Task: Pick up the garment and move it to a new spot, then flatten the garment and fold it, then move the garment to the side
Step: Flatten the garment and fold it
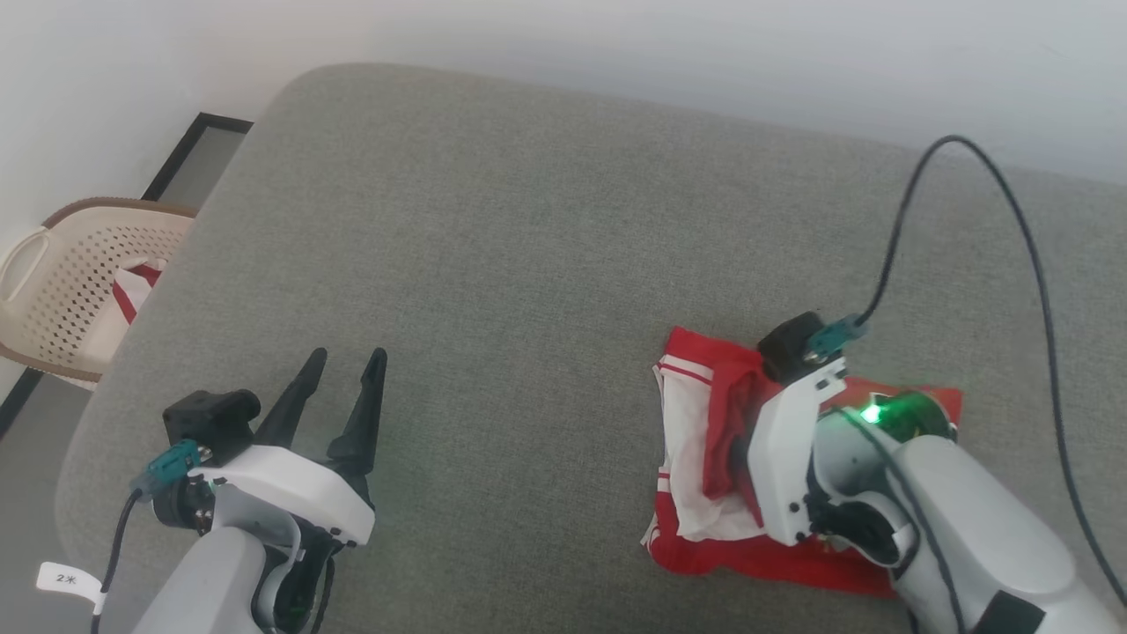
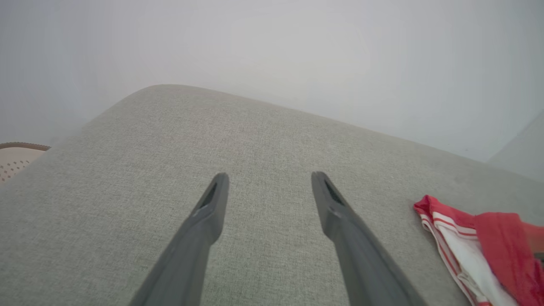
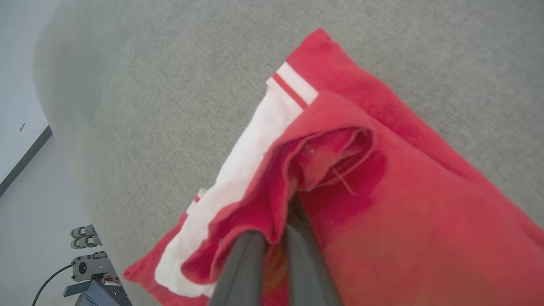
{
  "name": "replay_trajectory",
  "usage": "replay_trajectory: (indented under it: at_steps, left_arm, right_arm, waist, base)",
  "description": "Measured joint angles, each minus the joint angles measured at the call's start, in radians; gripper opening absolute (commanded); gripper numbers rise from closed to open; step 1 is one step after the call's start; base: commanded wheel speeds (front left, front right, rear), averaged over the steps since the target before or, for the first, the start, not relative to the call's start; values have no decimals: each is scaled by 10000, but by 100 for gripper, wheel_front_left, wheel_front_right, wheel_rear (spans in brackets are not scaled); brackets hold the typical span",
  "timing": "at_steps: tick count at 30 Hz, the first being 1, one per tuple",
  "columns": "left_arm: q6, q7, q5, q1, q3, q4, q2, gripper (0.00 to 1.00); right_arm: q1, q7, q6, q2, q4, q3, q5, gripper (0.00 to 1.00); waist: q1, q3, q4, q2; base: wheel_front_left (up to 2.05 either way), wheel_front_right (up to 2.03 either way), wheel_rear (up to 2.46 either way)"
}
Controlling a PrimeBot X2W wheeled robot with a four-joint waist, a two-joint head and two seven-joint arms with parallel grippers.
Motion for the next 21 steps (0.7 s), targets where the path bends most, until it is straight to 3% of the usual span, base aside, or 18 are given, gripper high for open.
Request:
replay_trajectory:
  at_steps: [1, 3, 8, 14, 21]
  left_arm:
    - [-38, -2, -17, -4, 12, 38, -6, 100]
    - [-67, -10, -23, -9, 46, 105, -27, 100]
    - [-153, -13, -38, 7, 219, 224, 23, 100]
    - [-171, -38, -38, 136, 454, 313, 171, 100]
    - [-240, -40, 10, 519, 688, 284, 445, 100]
  right_arm:
    - [-53, -58, 0, 15, 92, 182, 17, 39]
    - [-168, -263, 0, 58, 249, 447, 104, 100]
    - [-395, -692, 0, -21, 203, 894, 462, 100]
    - [-459, -1452, 2, -688, -510, 895, 581, 100]
    - [207, -3118, 0, -1726, -947, -591, -84, 100]
  waist:
    - [0, -7, -3, 0]
    - [0, -24, -33, 0]
    - [0, -106, -240, 0]
    - [0, -296, -670, 0]
    - [0, -619, -1448, 0]
  base:
    - [0, 0, 0]
    - [0, 0, 0]
    - [0, 0, 0]
    - [0, 0, 0]
    - [0, 0, 0]
